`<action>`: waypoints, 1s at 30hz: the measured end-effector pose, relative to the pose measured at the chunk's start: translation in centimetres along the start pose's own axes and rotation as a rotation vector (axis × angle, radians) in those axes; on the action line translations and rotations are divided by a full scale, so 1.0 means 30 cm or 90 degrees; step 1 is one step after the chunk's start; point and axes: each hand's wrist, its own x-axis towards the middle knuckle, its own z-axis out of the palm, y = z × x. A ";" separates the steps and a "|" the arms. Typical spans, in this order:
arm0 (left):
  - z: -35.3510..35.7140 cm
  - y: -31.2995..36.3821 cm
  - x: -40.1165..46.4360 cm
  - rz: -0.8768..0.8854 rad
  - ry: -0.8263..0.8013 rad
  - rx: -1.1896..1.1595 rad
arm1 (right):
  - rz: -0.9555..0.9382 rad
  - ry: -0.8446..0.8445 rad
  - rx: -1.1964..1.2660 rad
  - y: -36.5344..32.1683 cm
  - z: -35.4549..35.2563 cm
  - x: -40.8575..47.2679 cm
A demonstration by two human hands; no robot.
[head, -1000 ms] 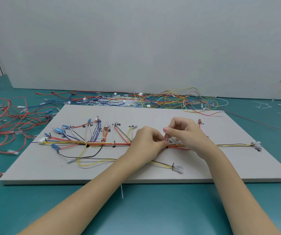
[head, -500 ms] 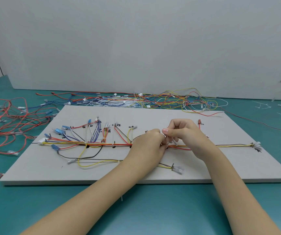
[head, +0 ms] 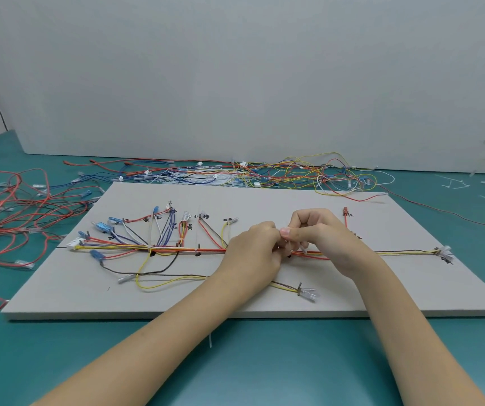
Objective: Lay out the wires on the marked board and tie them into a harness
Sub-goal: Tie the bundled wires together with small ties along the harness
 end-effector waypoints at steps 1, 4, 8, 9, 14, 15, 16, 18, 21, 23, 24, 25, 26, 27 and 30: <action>-0.001 0.004 -0.002 0.000 0.004 0.002 | 0.000 -0.003 -0.001 0.000 -0.001 0.000; -0.008 0.014 -0.004 -0.005 0.005 0.002 | 0.001 -0.024 -0.008 0.001 -0.006 0.003; -0.009 0.020 -0.007 -0.015 0.001 -0.001 | 0.002 -0.041 -0.011 0.007 -0.015 0.002; -0.008 0.021 -0.008 -0.017 -0.002 -0.001 | 0.003 -0.044 -0.016 0.008 -0.017 0.002; -0.005 0.020 -0.016 -0.011 0.000 0.012 | 0.014 -0.079 -0.034 0.012 -0.033 -0.001; -0.002 0.018 -0.018 -0.005 -0.001 0.018 | 0.013 -0.082 -0.040 0.013 -0.036 -0.004; 0.000 0.016 -0.021 0.002 -0.002 0.023 | 0.008 -0.077 -0.043 0.014 -0.035 -0.005; -0.003 0.014 -0.026 0.014 -0.002 0.020 | -0.007 -0.038 -0.039 0.014 -0.025 -0.002; -0.019 0.019 -0.024 0.007 -0.009 0.003 | -0.006 0.050 0.011 0.011 -0.017 0.012; -0.036 0.022 -0.021 0.005 0.011 -0.028 | 0.012 0.094 0.033 0.007 -0.023 0.020; -0.051 0.021 -0.014 0.011 0.042 -0.050 | 0.020 0.114 0.048 0.007 -0.028 0.023; -0.070 0.015 -0.003 0.015 0.084 -0.069 | 0.026 0.133 0.062 0.009 -0.033 0.026; -0.091 0.001 0.015 0.009 0.126 -0.075 | 0.028 0.152 0.068 0.012 -0.036 0.028; -0.113 -0.021 0.040 -0.013 0.156 -0.061 | 0.029 0.167 0.061 0.015 -0.038 0.029; -0.187 -0.141 0.135 -0.147 0.155 0.140 | 0.038 0.188 0.031 0.025 -0.036 0.032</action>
